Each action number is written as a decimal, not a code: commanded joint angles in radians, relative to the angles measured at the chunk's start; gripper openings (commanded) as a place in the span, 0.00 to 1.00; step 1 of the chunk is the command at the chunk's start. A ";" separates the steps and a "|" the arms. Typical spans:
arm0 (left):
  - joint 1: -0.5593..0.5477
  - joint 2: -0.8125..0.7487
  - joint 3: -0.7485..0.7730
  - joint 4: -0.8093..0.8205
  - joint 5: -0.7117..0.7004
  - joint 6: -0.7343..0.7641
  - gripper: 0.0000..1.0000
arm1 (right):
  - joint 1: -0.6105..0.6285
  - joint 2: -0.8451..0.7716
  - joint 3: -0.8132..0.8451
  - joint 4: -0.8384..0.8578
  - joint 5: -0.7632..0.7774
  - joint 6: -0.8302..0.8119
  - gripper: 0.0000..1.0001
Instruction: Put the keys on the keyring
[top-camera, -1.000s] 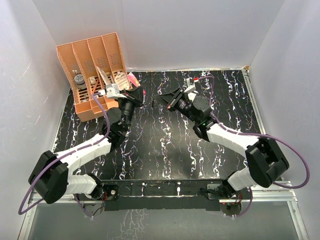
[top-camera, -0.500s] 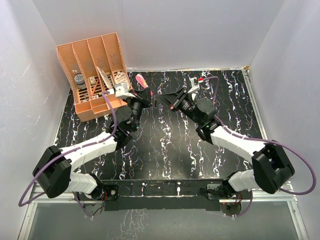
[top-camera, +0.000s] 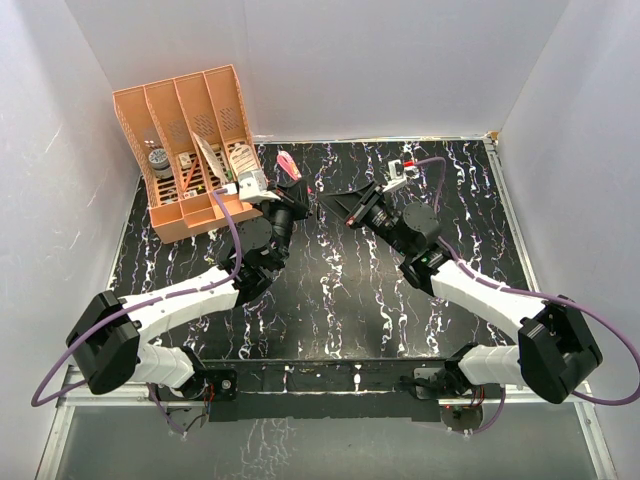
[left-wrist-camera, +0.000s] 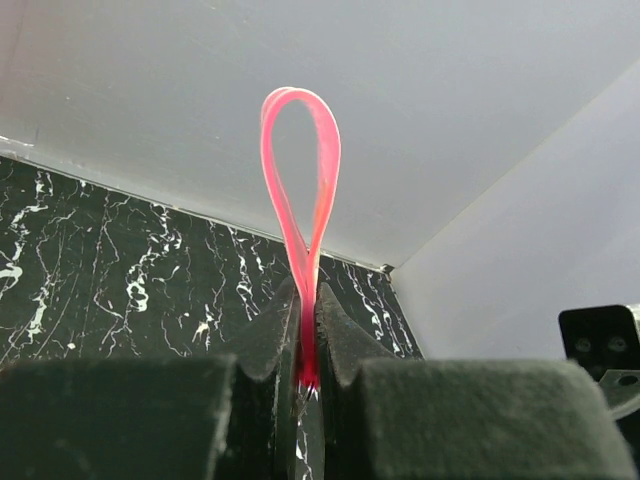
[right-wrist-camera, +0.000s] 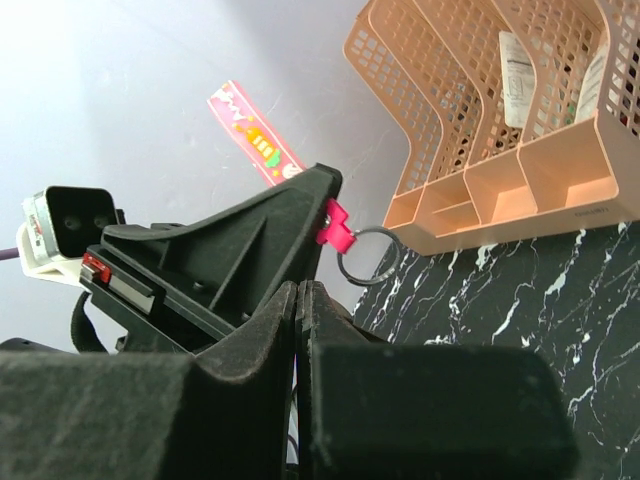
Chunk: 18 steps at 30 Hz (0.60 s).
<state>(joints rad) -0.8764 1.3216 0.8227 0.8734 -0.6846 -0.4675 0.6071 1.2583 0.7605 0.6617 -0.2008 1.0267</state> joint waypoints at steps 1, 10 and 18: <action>-0.009 -0.029 -0.015 0.059 -0.033 0.020 0.00 | 0.003 -0.009 -0.019 0.056 0.000 0.030 0.00; -0.008 -0.036 -0.027 0.080 -0.022 0.018 0.00 | 0.003 0.021 -0.017 0.083 -0.017 0.051 0.00; -0.008 -0.033 -0.024 0.080 -0.008 0.016 0.00 | 0.003 0.047 -0.018 0.097 -0.030 0.074 0.00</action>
<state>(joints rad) -0.8803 1.3205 0.7979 0.9108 -0.6979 -0.4538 0.6071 1.3025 0.7364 0.6849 -0.2192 1.0821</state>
